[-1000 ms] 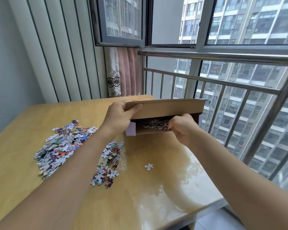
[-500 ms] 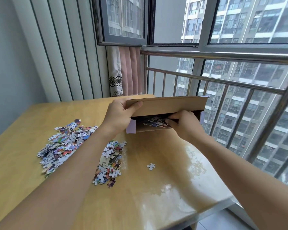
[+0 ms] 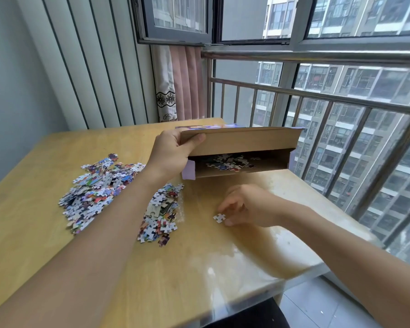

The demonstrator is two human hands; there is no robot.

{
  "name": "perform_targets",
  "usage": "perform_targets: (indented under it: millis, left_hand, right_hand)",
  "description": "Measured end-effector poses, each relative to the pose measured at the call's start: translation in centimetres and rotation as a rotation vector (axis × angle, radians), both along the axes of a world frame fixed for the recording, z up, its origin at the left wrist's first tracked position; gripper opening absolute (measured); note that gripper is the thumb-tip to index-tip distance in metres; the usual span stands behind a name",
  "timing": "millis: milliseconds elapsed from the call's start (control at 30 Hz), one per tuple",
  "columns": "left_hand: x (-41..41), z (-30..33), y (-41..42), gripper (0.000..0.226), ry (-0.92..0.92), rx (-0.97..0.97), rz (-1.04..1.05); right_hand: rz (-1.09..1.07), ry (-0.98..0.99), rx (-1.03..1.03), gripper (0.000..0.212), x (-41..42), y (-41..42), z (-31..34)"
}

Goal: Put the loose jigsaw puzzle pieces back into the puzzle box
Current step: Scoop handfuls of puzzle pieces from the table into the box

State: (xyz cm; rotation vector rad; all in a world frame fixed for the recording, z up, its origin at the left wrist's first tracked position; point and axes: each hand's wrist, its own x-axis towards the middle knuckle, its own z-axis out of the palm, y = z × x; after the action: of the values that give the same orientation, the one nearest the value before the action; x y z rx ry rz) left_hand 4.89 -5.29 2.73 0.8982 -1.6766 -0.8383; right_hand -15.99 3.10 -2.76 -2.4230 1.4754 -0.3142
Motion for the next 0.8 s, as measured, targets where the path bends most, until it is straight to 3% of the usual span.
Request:
perform_targets:
  millis: [400, 500, 567, 667, 733, 800]
  left_hand:
    - [-0.2, -0.6, 0.5, 0.032, -0.026, 0.008, 0.012]
    - [-0.1, -0.3, 0.4, 0.026, -0.003, 0.020, 0.006]
    - [-0.1, -0.1, 0.4, 0.020, 0.015, 0.022, 0.000]
    - [0.0, 0.2, 0.3, 0.015, 0.036, 0.022, -0.007]
    - [0.0, 0.4, 0.1, 0.019, 0.045, 0.021, -0.003]
    - [0.0, 0.7, 0.1, 0.019, 0.047, 0.019, -0.008]
  right_hand:
    - [0.021, 0.032, 0.139, 0.011, 1.7, -0.3, 1.9]
    - [-0.030, -0.331, 0.030, 0.008, 1.5, 0.7, 2.9]
    - [-0.179, -0.561, -0.227, 0.010, 0.7, 0.5, 3.4]
    - [-0.318, -0.295, -0.636, 0.017, -1.0, -1.3, 3.4]
    - [-0.351, -0.100, -0.669, 0.019, -1.3, -2.4, 2.9]
    - [-0.341, -0.076, -0.622, 0.023, -1.3, -2.8, 2.6]
